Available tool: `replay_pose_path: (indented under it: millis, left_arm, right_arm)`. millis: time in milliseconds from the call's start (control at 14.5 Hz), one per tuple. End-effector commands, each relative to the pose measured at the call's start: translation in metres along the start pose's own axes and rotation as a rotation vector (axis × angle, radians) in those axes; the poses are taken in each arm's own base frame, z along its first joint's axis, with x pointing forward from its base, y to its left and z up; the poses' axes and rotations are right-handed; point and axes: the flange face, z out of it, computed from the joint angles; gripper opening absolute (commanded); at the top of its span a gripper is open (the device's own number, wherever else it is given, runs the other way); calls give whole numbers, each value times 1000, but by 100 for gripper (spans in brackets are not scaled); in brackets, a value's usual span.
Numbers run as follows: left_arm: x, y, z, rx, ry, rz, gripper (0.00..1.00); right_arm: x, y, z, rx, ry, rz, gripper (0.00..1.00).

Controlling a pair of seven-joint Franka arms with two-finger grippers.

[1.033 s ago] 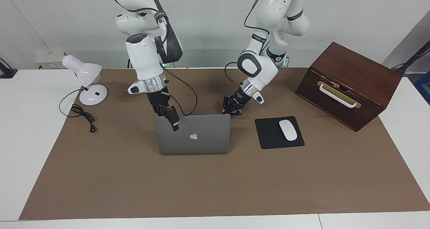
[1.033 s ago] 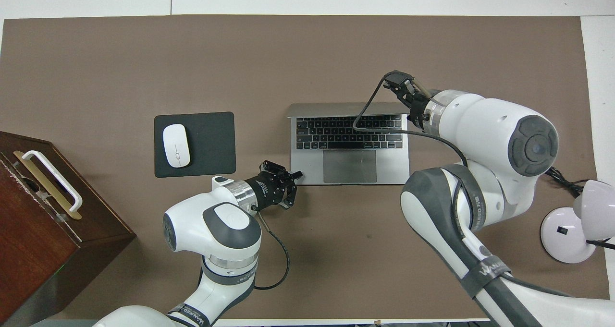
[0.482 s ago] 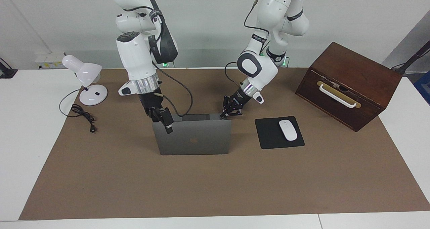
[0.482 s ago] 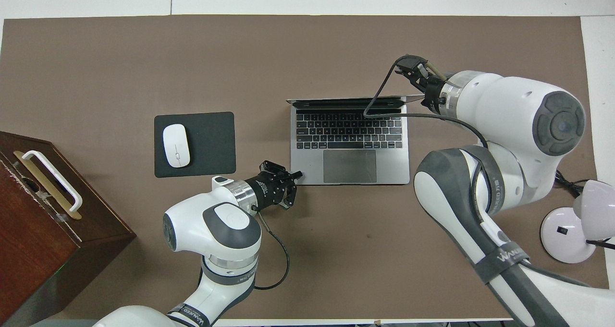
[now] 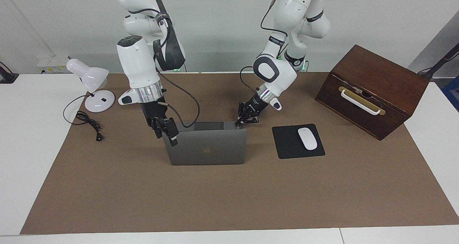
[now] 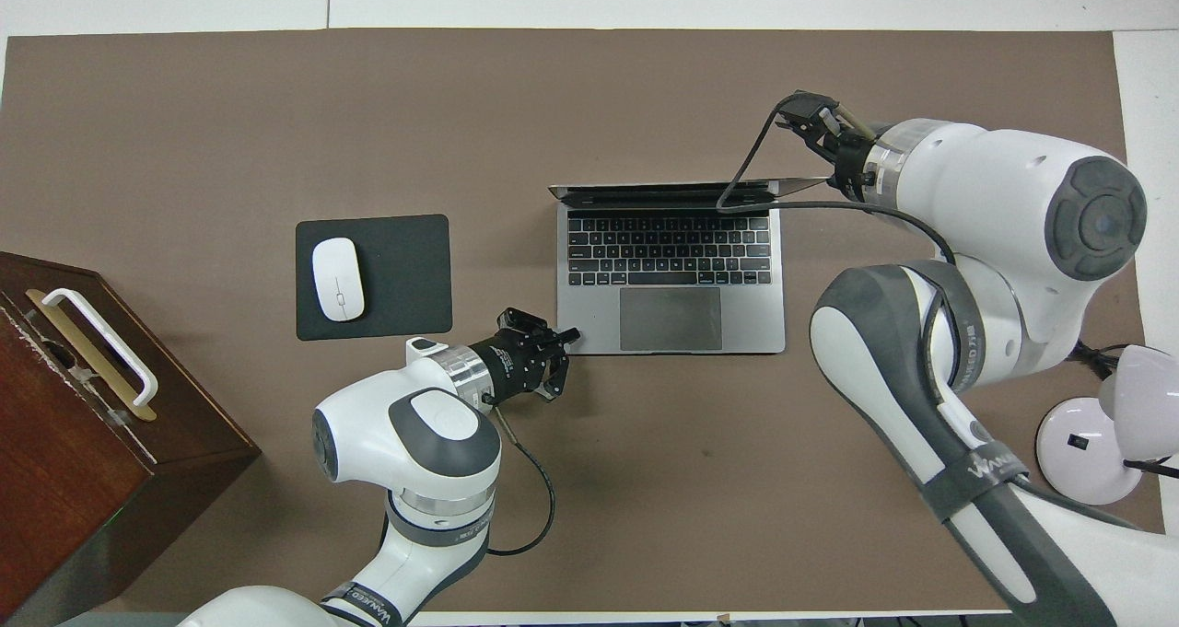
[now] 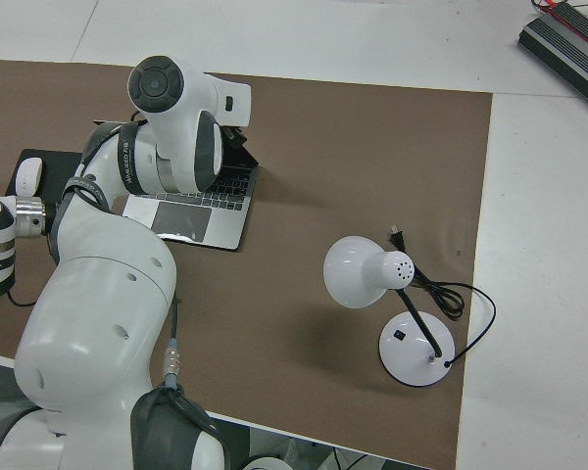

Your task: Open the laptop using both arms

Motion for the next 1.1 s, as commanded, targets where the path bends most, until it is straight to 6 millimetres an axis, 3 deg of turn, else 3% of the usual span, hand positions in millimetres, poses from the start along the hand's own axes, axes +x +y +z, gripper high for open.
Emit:
replay_pose_path:
  millis: [0,413,757,895,1033]
  left_arm:
    - [12,9,9,-24,24,-8,0]
    - [13,9,10,-24,26,-8,0]
    - [10,16,7,-32,19,-2,0]
    - [-1,28,-1,-52,0,14,0]
    - [-25,47,-12,-72,-17,101,0]
  right_arm:
    - [11,-7,2,0,4,-24,100]
    - [38,-10,2,-11,21,-88,100]
    - [84,-4,-12,-40,33,-187,100]
    - [98,-3,-19,-51,29,-226,100]
    - [107,-2,-29,-65,18,-275,100]
